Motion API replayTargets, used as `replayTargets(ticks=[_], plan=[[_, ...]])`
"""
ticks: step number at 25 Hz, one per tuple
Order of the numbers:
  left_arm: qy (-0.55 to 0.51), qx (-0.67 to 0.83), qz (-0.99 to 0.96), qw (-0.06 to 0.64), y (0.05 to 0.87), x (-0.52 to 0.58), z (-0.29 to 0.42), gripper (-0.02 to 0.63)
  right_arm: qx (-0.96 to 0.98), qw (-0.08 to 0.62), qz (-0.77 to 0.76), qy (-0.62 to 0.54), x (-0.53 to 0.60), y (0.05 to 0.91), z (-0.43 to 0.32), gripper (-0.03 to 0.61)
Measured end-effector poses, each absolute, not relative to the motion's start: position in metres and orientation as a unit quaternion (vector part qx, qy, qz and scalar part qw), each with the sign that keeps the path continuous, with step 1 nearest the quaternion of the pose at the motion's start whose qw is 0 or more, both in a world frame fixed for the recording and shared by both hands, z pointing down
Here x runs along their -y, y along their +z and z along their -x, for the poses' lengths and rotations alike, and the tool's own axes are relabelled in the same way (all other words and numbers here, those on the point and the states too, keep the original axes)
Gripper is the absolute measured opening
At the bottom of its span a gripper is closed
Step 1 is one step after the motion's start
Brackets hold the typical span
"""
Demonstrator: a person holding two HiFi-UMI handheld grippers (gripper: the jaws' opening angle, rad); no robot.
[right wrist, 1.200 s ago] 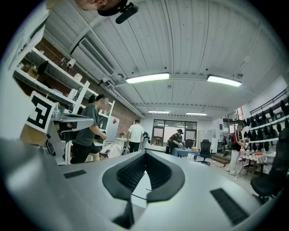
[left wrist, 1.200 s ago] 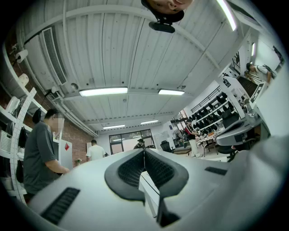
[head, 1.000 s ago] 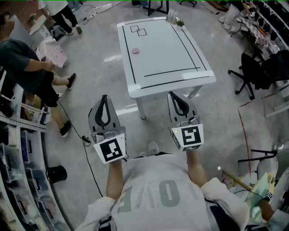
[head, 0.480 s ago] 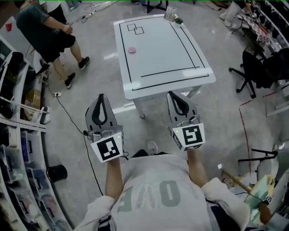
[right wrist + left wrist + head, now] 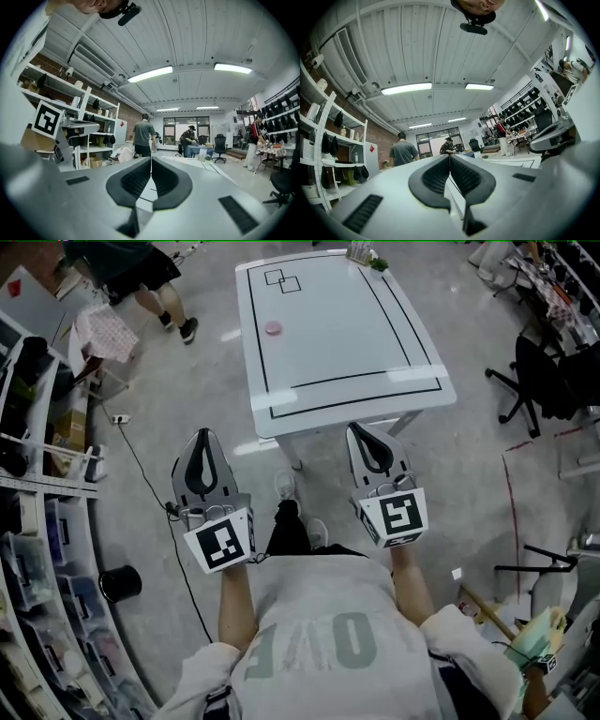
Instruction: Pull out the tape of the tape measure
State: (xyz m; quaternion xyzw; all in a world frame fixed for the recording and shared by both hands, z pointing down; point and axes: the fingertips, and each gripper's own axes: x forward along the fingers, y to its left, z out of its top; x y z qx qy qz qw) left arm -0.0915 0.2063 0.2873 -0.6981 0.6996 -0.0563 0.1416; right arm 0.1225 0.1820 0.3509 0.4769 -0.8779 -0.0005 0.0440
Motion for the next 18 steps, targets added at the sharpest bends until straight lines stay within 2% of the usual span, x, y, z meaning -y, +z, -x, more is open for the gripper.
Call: replayTargets(ticks=[10, 18], plan=[[-0.030, -0.688, 0.713, 0.135, 0.286, -0.158, 0.091, 0.028, 0.878, 0.048, -0.477, -0.009, -0.136, 0.350, -0.109, 0.031], [-0.019, -0.687, 0.717, 0.114, 0.295, -0.093, 0.124, 0.028, 0.864, 0.066, -0.499, -0.017, -0.066, 0.352, -0.090, 0.031]])
